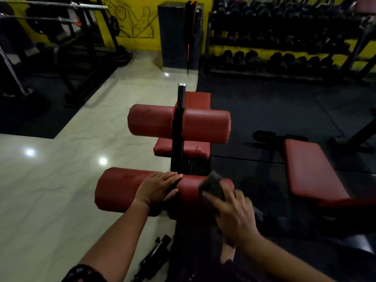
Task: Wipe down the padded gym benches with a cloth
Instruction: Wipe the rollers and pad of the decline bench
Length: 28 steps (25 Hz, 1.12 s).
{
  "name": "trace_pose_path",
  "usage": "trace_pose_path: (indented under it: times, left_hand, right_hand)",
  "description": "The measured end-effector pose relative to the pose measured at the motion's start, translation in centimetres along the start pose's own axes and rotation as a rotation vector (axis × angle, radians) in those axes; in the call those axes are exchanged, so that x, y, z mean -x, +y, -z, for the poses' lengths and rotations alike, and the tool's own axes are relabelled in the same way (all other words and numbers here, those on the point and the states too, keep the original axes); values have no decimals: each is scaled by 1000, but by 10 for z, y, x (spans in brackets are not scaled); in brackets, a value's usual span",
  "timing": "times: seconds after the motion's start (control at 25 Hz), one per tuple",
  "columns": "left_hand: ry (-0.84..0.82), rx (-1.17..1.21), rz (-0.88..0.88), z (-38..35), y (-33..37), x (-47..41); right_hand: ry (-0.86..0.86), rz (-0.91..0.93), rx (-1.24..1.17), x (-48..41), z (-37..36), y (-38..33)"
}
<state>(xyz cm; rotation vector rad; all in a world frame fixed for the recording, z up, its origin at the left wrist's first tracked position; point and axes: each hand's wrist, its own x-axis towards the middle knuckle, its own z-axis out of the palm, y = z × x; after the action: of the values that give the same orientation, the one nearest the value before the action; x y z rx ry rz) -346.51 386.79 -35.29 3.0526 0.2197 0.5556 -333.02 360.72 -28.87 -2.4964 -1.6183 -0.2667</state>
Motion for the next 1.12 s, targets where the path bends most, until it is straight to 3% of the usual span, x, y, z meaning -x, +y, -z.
trace_pose_path:
  times: [0.08, 0.2, 0.28, 0.36, 0.52, 0.6, 0.72, 0.88, 1.12]
  left_hand:
    - [1, 19, 42, 3, 3, 2]
    - [-10, 52, 100, 5, 8, 4]
    - [-21, 72, 109, 5, 7, 4]
    - [-35, 53, 107, 5, 7, 4]
    - [-20, 47, 85, 4, 6, 2]
    - [-17, 37, 95, 4, 6, 2]
    - [-34, 56, 134, 6, 9, 2]
    - [-55, 64, 147, 6, 8, 2]
    - [-55, 47, 108, 5, 6, 3]
  right_hand:
    - [-110, -182, 1, -52, 14, 11]
    - [-489, -315, -153, -110, 16, 38]
    - [-547, -362, -209, -117, 13, 41]
    - [-462, -349, -143, -96, 13, 31]
    - [-91, -147, -44, -7, 3, 6]
    - [-82, -19, -93, 36, -16, 9]
    - [-83, 223, 51, 86, -51, 34]
    - [39, 129, -146, 86, -44, 55]
    - [17, 11, -263, 21, -16, 54]
